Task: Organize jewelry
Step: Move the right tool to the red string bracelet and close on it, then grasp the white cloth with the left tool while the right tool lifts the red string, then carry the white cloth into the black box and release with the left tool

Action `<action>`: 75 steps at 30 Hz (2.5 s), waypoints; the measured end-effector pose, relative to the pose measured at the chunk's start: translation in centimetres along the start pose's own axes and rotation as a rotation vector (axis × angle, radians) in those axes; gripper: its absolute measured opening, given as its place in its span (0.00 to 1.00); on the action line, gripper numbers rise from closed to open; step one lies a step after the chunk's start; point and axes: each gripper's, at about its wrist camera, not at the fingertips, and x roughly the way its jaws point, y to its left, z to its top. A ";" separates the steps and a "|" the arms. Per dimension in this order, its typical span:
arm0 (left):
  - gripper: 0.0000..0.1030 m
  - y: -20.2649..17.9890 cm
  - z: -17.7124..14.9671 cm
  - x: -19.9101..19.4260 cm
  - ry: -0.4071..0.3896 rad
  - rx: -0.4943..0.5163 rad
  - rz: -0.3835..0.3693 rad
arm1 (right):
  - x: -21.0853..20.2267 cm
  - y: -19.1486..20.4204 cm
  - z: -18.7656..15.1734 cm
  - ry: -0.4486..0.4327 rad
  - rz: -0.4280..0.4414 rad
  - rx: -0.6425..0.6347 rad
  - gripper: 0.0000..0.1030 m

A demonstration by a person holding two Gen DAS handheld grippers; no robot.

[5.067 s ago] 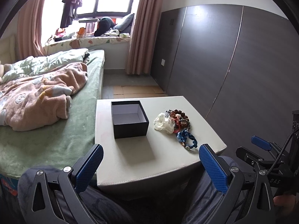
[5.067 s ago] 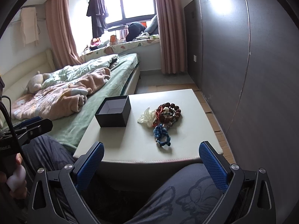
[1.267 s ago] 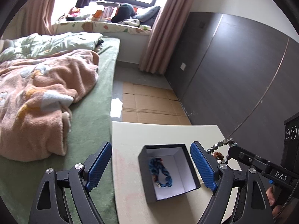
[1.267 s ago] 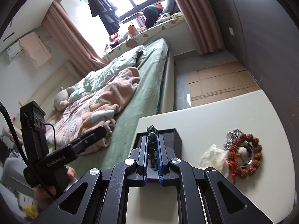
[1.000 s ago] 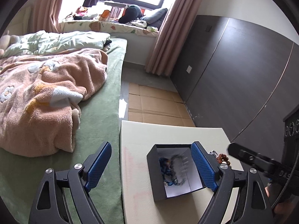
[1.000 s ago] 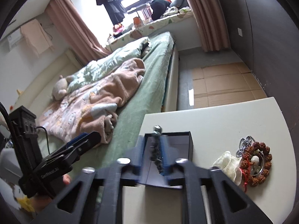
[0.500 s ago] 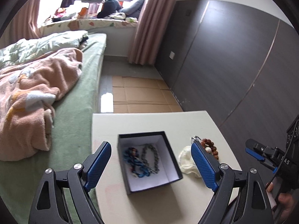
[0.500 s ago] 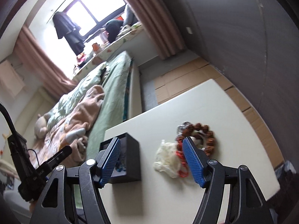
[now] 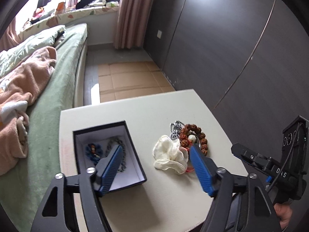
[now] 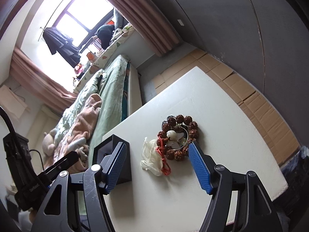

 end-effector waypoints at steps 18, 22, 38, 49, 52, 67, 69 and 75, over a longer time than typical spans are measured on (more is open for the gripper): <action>0.60 -2.6 0.0 2.7 0.095 0.082 0.086 | 6.8 -3.6 -3.1 0.182 0.102 0.031 0.46; 0.60 -2.2 0.2 3.0 0.093 0.071 0.097 | 8.9 -3.1 -3.3 0.218 0.094 0.024 0.33; 0.53 -5.6 -0.5 7.7 0.182 0.116 0.036 | 3.1 -5.1 -1.4 0.019 0.199 0.037 0.04; 0.16 -5.7 -2.0 11.1 0.251 0.178 0.126 | 2.1 -5.9 -0.6 -0.046 0.181 0.060 0.04; 0.01 -5.5 -2.1 10.4 0.242 0.165 0.071 | 1.9 -5.9 -0.7 -0.050 0.183 0.055 0.04; 0.00 -4.4 0.5 2.4 0.049 0.165 0.014 | 0.8 -4.7 -1.1 -0.075 0.173 0.025 0.04; 0.00 -4.5 0.8 2.5 0.047 0.173 0.008 | 0.6 -4.6 -1.1 -0.080 0.173 0.027 0.04; 0.27 -5.6 -0.1 5.5 0.204 0.200 -0.003 | 0.6 -4.4 -1.2 -0.086 0.173 0.028 0.04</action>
